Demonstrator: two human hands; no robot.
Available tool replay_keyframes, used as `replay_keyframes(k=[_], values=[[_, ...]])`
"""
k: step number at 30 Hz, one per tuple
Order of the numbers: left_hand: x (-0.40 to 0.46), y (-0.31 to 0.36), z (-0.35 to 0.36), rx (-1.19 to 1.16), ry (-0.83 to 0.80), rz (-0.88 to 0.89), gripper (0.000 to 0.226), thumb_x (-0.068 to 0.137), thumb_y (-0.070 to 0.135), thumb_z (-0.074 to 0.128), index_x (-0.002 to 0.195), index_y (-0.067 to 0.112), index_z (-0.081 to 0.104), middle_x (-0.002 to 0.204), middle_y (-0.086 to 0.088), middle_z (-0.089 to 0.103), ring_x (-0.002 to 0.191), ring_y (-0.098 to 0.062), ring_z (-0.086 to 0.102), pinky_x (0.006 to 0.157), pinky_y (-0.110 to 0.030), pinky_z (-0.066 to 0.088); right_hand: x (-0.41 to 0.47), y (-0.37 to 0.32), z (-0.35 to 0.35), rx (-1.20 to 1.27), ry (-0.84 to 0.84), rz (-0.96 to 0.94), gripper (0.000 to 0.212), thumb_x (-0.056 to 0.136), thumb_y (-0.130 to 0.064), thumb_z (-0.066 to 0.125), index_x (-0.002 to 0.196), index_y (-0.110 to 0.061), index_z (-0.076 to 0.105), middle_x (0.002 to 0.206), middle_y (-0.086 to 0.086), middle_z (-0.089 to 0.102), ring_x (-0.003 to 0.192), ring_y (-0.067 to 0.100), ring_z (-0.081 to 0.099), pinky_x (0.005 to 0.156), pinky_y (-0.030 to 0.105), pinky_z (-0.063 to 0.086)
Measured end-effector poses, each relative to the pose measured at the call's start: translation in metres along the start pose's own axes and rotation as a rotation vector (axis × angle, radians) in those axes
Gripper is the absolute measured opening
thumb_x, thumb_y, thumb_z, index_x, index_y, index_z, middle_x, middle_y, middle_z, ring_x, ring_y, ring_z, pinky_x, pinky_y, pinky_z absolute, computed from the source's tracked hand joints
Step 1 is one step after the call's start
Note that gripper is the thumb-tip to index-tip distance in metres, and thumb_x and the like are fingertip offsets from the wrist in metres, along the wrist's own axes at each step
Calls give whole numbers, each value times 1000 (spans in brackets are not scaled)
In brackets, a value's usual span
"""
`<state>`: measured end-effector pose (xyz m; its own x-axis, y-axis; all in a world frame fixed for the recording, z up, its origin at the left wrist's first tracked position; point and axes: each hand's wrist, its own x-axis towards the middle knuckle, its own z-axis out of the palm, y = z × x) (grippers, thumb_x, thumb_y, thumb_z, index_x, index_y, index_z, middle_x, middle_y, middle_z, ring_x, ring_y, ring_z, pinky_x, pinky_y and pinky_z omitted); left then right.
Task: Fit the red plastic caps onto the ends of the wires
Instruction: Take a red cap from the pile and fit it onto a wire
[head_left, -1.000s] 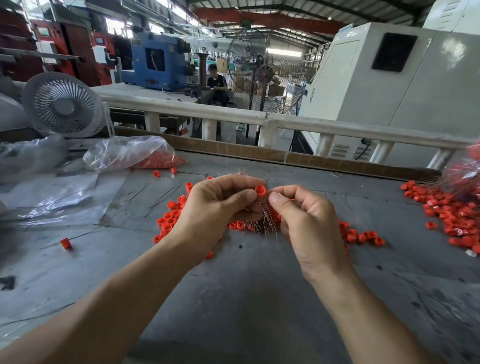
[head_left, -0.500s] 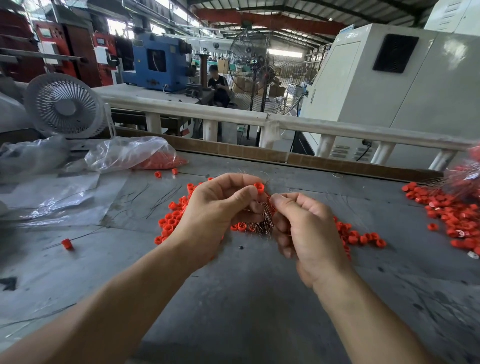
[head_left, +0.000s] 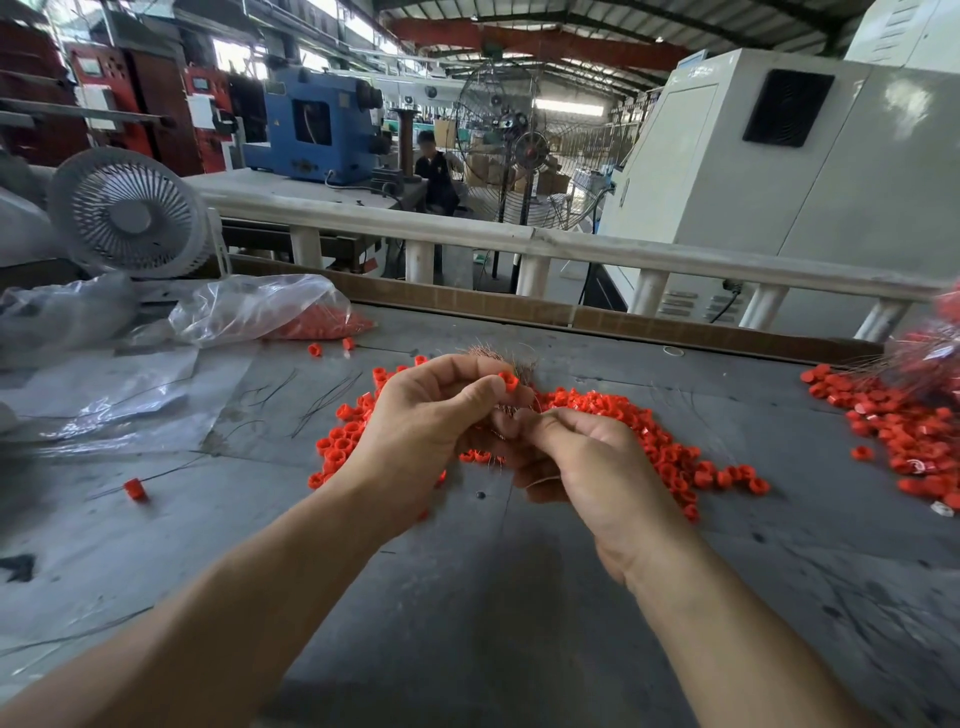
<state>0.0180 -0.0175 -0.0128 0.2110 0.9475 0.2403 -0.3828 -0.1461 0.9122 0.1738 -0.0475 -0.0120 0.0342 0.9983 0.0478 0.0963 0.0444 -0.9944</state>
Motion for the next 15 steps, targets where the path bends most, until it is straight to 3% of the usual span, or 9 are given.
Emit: replay_keyframes(k=[4,10,15], values=[[1,0,0,6,29,-11,20,89,11,67,105,-1,68,99,-23,74,74,-23,68,65,-31,59,2,0,-5,-176,40,-64,20,89,-42,76,84,-23,78,84,10,76,69,12,61,70,39,49],[1,0,0,15,6,-26,9,97,3,61,103,0,67,94,-18,74,75,-22,69,68,-32,60,19,-33,-49,-453,186,-202,15,85,-45,67,83,-32,74,73,-2,75,67,18,70,76,52,60],[0,-3,0,38,4,-35,8,98,2,61,103,0,67,94,-18,76,73,-21,70,68,-32,60,24,-19,-74,-828,305,-261,17,86,-34,76,70,-35,72,66,-21,69,61,2,63,64,30,52]])
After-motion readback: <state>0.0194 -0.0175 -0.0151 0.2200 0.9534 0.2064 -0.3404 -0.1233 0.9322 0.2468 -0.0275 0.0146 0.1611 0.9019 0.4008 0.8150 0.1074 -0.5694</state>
